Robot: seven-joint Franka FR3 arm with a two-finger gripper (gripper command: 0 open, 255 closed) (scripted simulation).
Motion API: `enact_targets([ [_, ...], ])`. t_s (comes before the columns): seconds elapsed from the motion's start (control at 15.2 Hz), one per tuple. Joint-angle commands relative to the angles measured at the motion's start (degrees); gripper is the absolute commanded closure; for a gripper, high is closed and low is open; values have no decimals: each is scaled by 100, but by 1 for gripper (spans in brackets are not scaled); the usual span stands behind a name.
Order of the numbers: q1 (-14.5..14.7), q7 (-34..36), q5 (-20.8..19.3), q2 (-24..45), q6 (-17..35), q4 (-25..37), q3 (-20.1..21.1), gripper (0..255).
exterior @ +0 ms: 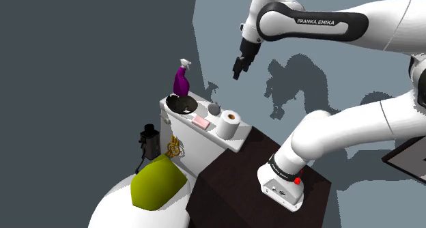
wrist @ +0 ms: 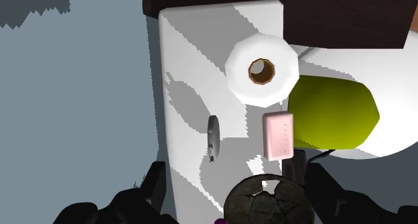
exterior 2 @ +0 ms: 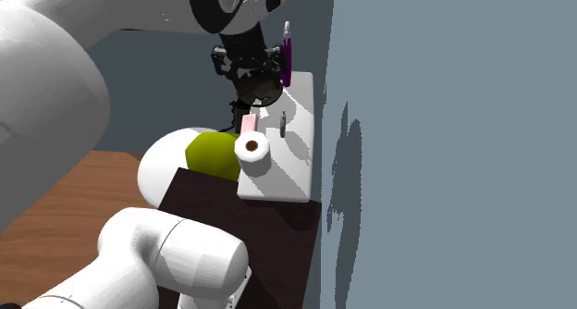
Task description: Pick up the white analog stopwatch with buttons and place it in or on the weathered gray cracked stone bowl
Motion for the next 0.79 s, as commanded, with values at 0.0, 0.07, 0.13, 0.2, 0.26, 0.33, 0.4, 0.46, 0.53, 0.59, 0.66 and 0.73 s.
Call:
enact_targets([
  [0.0, -12, -95, 17, 289, 352, -114, -106, 0],
  [0.07, -18, -142, 29, 457, 524, -150, -154, 0],
  [0.13, -22, -190, 43, 631, 694, -179, -201, 0],
  [0.2, -25, -240, 59, 812, 864, -200, -247, 0],
  [0.26, -27, -292, 79, 999, 1031, -214, -292, 0],
  [0.33, -27, -345, 102, 1191, 1196, -221, -336, 0],
  [0.4, -27, -401, 129, 1390, 1359, -220, -379, 0],
  [0.46, -26, -460, 160, 1593, 1519, -211, -420, 0],
  [0.53, -24, -522, 196, 1801, 1676, -196, -459, 0],
  [0.59, -20, -586, 236, 2014, 1829, -172, -498, 0],
  [0.66, -17, -654, 282, 2230, 1978, -142, -533, 0],
  [0.73, -13, -725, 333, 2450, 2122, -104, -566, 0],
])
